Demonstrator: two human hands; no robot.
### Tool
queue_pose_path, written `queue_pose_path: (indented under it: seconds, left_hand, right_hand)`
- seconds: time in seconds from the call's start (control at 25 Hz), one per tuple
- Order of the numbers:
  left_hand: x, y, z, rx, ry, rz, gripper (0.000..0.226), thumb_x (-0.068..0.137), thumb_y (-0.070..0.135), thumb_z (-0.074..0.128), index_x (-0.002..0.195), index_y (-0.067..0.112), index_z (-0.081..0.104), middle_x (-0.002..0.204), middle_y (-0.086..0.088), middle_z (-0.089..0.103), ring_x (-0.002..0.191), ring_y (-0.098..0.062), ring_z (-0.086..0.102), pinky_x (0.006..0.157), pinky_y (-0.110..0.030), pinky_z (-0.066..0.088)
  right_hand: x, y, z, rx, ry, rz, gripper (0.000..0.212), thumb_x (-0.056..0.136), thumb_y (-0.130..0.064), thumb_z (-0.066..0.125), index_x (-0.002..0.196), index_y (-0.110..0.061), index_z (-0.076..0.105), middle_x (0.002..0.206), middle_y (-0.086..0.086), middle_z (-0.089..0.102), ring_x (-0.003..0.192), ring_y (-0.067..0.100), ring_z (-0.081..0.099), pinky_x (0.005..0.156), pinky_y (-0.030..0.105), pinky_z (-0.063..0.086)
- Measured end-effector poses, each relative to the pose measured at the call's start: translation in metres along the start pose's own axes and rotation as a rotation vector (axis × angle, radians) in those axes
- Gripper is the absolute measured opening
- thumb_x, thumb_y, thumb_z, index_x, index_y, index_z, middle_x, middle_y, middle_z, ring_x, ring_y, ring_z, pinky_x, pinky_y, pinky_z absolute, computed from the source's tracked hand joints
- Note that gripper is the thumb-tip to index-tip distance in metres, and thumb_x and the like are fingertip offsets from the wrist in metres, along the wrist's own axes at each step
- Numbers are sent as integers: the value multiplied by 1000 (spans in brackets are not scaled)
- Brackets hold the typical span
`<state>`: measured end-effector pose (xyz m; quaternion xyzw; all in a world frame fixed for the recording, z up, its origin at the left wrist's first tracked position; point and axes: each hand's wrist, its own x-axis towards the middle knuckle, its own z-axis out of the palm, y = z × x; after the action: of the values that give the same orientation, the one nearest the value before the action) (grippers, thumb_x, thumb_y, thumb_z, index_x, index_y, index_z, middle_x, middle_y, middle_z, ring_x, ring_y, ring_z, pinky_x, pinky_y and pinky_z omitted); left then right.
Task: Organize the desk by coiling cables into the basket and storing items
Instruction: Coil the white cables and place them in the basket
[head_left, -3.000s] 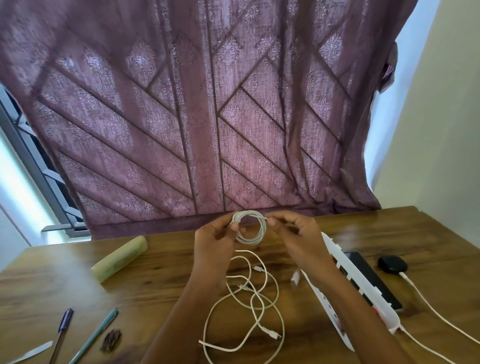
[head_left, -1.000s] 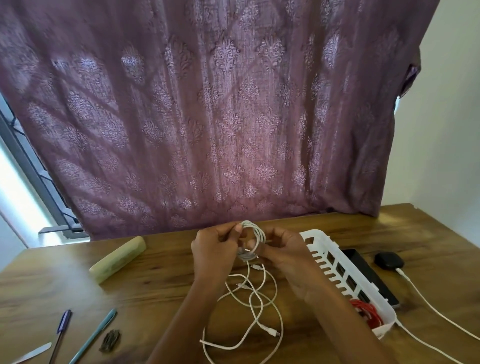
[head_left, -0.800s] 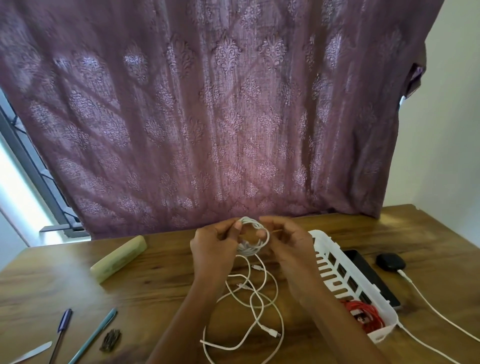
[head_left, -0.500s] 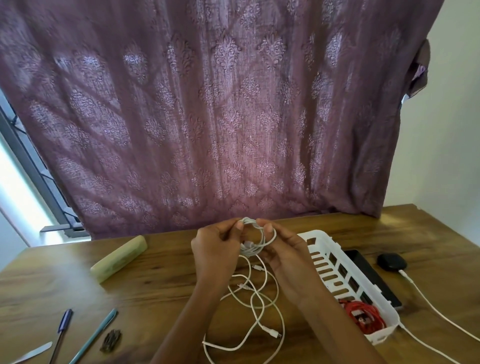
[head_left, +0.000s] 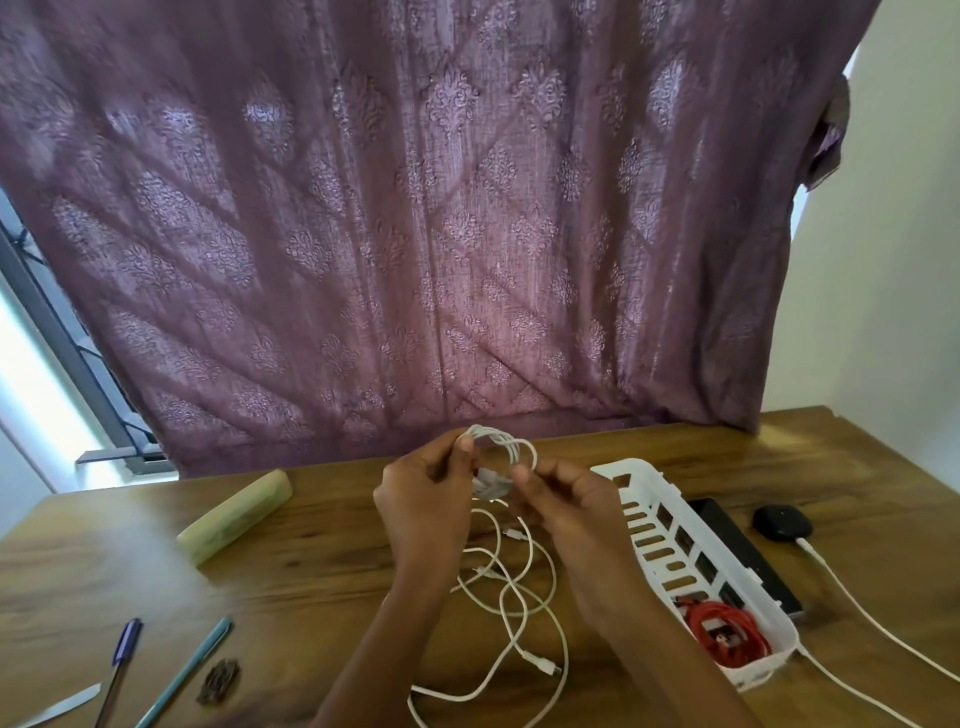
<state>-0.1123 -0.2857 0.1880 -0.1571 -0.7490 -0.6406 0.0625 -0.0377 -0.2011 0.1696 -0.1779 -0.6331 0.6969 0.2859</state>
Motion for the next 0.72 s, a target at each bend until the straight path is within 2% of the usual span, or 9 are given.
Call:
queue_pose_path:
  seconds: [0.12, 0.2, 0.28, 0.36, 0.44, 0.52, 0.6, 0.68, 0.72]
  left_hand:
    - [2, -3, -1, 24, -10, 7, 13, 86, 25, 63, 84, 35, 71, 53, 27, 62, 63, 13, 59, 59, 2, 38]
    - [5, -6, -2, 16, -12, 1, 12, 85, 24, 63, 86, 32, 73, 57, 21, 65, 64, 6, 62, 61, -2, 42]
    - [7, -9, -4, -26, -35, -59, 13, 86, 21, 62, 89, 29, 73, 65, 14, 70, 71, -2, 66, 71, -14, 50]
    - [9, -11, -4, -186, -106, -209, 14, 88, 16, 60, 91, 19, 73, 76, 1, 74, 81, -17, 70, 81, -35, 56]
    - [6, -6, -2, -366, -192, -357, 14, 90, 10, 56, 92, 9, 70, 87, -11, 73, 90, -30, 69, 84, -47, 55]
    - [2, -1, 1, -434, -260, -395, 15, 92, 6, 51, 90, 6, 67, 87, -13, 70, 90, -31, 68, 83, -46, 55]
    - [-2, 2, 4, -459, -295, -381, 16, 93, 5, 49, 91, 6, 65, 87, -13, 70, 86, -27, 68, 79, -41, 57]
    - [-3, 2, 5, -475, -292, -368, 15, 92, 5, 49, 94, 5, 64, 90, -16, 70, 88, -29, 68, 80, -42, 56]
    - [-3, 0, 4, -481, -281, -364, 14, 92, 5, 50, 96, 4, 63, 92, -17, 70, 90, -32, 68, 83, -44, 55]
  right_hand:
    - [7, 0, -4, 76, 46, 40, 18, 91, -21, 56, 87, -9, 68, 87, 11, 73, 86, 25, 68, 81, 39, 56]
    - [10, -3, -9, 56, 39, 41, 19, 93, -21, 53, 87, -9, 66, 86, 7, 72, 83, 20, 68, 72, 26, 56]
    - [14, -3, -14, -133, 81, -63, 12, 89, -22, 59, 81, -18, 67, 84, -1, 68, 79, 9, 63, 66, 13, 49]
    - [20, 1, -22, -407, 187, -185, 5, 83, -25, 66, 82, -27, 70, 92, -7, 60, 89, 8, 56, 72, 17, 46]
    - [21, 5, -25, -542, 215, -251, 10, 84, -26, 65, 91, -26, 72, 91, -12, 59, 91, 10, 56, 75, 22, 45]
    - [20, 8, -20, -448, 149, -168, 14, 89, -26, 59, 88, -27, 72, 84, -8, 69, 83, 12, 63, 72, 26, 49]
    - [19, 9, -13, -232, 143, 13, 21, 90, -26, 56, 77, -27, 72, 79, -2, 73, 80, 16, 68, 78, 34, 54]
    - [20, 4, -8, 29, 94, 200, 22, 88, -28, 55, 84, -17, 74, 86, 6, 74, 85, 21, 70, 83, 40, 55]
    - [20, 3, -9, 79, 54, 232, 25, 88, -30, 55, 89, -13, 73, 90, 9, 74, 87, 22, 70, 83, 41, 55]
